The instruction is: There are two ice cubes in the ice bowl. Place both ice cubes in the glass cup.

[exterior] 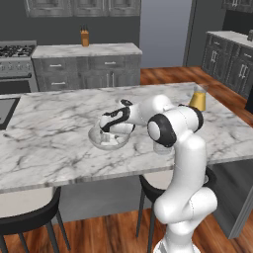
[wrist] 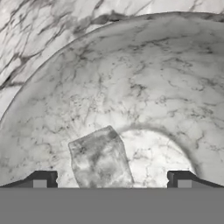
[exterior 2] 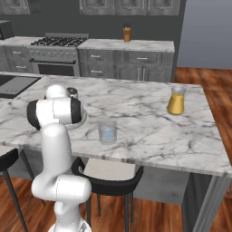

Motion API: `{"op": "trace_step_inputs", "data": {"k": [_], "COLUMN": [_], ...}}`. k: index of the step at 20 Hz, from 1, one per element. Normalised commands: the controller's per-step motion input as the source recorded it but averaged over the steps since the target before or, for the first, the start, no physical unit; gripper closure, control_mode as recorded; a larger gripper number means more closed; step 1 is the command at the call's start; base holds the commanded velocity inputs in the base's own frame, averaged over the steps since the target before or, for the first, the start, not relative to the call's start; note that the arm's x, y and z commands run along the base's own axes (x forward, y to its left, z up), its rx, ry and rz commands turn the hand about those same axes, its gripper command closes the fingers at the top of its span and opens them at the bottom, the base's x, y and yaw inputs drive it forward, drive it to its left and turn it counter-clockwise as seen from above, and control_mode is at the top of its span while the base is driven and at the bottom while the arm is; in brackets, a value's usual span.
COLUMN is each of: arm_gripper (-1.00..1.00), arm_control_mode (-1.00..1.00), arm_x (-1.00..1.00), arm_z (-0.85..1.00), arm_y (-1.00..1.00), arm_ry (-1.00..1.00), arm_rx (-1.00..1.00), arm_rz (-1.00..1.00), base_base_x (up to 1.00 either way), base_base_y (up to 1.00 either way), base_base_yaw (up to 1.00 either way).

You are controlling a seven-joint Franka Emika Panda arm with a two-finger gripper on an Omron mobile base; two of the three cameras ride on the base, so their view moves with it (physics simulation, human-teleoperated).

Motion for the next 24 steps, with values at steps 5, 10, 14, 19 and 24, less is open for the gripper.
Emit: {"op": "trace_step_inputs", "data": {"k": [5,10,14,19,24], "arm_gripper": [-1.00,-1.00,-1.00,-1.00,-1.00], "arm_control_mode": [-1.00,-1.00,-1.00,-1.00,-1.00], "arm_x": [0.04,0.19,0.31,0.05,-0.11], "arm_z": [-0.30,-0.15,-0.06,-0.15,-0.18], "arm_y": [0.10,0.02,0.01,0.21,0.20], "arm_ry": [0.00,0.00,0.00,0.00,0.00], "arm_rx": [0.00,0.00,0.00,0.00,-0.02], "arm_rz": [0.00,0.00,0.00,0.00,0.02], "base_base_x": [0.00,0.00,0.00,0.00,0.00], "base_base_y": [0.00,0.00,0.00,0.00,0.00], "base_base_yaw": [0.00,0.00,0.00,0.00,0.00]}}
